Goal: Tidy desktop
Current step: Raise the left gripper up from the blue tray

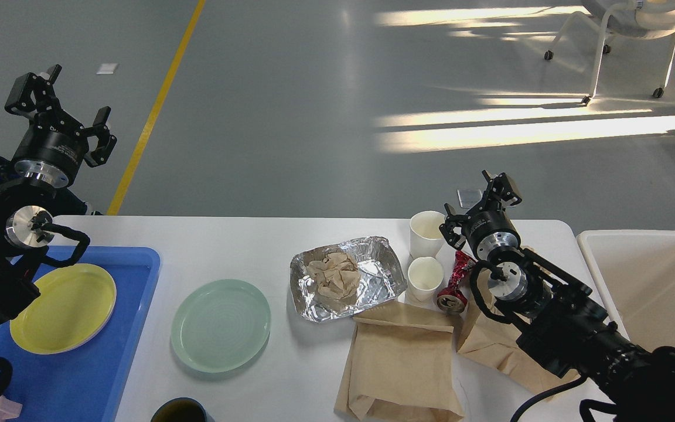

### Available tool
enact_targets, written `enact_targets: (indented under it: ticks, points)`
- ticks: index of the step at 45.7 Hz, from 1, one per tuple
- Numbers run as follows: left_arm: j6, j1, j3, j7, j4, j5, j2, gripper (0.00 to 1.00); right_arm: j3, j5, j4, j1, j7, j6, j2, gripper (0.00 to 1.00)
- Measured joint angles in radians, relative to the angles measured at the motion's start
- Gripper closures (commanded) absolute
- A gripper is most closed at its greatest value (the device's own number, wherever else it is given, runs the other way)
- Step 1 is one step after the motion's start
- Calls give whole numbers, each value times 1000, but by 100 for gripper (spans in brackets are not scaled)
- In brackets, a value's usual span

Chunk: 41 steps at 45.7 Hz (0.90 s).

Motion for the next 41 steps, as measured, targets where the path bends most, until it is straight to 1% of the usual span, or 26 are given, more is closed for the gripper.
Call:
enact_targets:
  ticks: [6,14,21,30,36,41]
  points:
    - [0,-1,-5,-4,0,-7,-14,3,0,0,0,0,0,0,0,0]
    - [8,6,-9,-6,1,-10,-68,3,0,0,0,0,0,0,0,0]
    - [17,-2,-9,-3,1,-10,-79,3,0,0,0,0,0,0,0,0]
    - [60,-16,2,2,-7,-9,-122,3,0,0,0,0,0,0,0,0]
    - [70,-22,61,4,-16,-8,-152,3,0,0,-1,0,0,0,0,0]
    - [79,-23,146,4,-55,-11,-171,3,0,0,-1,0,0,0,0,0]
